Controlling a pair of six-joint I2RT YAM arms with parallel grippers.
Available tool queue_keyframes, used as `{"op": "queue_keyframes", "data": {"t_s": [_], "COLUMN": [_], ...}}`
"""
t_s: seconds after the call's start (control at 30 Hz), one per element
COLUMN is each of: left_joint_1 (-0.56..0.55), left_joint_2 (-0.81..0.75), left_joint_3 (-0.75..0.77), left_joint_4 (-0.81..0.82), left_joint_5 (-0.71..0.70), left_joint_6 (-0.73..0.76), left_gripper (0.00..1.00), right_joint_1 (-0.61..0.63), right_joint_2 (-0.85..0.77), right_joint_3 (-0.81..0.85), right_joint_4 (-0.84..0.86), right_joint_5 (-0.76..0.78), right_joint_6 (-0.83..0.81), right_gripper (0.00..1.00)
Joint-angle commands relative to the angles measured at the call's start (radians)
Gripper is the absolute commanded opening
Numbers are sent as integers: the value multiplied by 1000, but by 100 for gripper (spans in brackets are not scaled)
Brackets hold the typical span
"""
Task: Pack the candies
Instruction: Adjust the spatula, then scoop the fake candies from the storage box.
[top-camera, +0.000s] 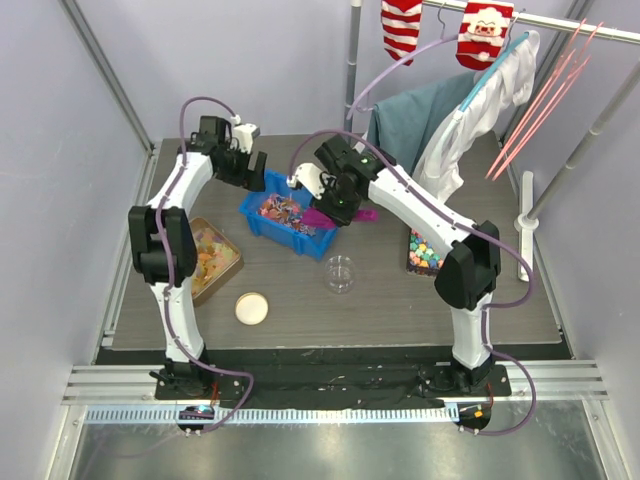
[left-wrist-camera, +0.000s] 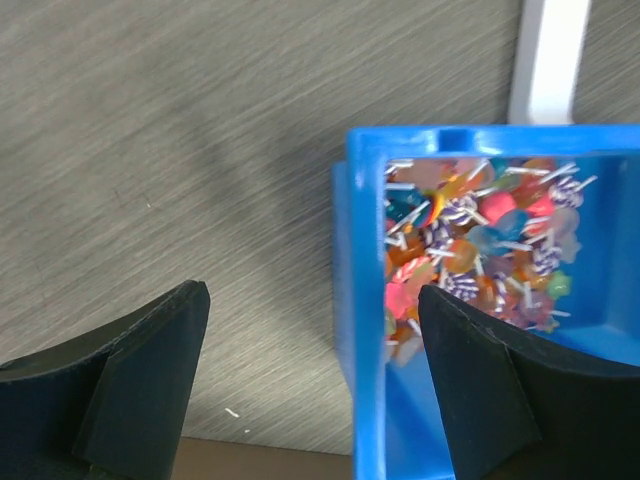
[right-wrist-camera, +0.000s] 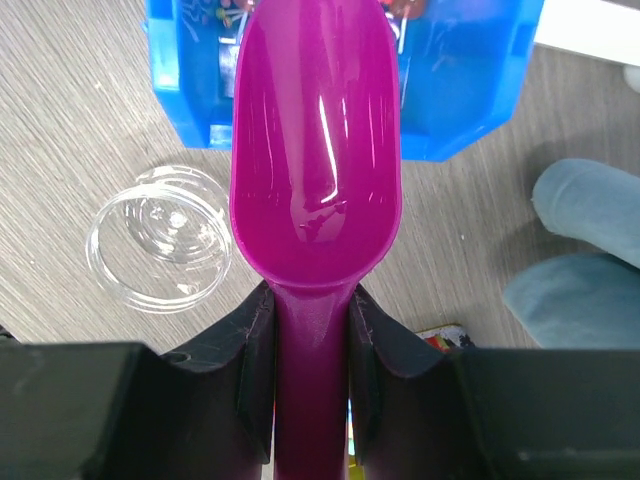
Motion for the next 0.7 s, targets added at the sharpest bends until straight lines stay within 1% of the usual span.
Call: {"op": "queue_keyframes", "data": {"t_s": [0.0,0.13,0.2,0.47,0.63,0.67], "left_joint_1": [-14,-25,-31,-65,-74,-72], "left_joint_2": [41,78,89,124,133,136], "left_joint_3": [58,80,89,115,115,115], "left_joint_4": [-43,-77,-89,-156,-175,-181], "left_joint_5": [-36,-48,-56,-67,-67,-65], "left_joint_6": [59,94,113,159,162,166], "left_gripper": [86,81,76,68,55,47], "right_joint_1": [6,6,3,-3,-5,-3], "right_joint_2": [22,33,38,105,162,182], "right_joint_3": [75,74,75,147,229,249], "right_joint_4": [-63,-69,-72,-149,-210,-220], "right_joint_5": [21,36,50,47,41,39], "right_joint_6": [-8,-11,-11,-23,-23,-23], "right_gripper": [1,1,1,1,1,1]}}
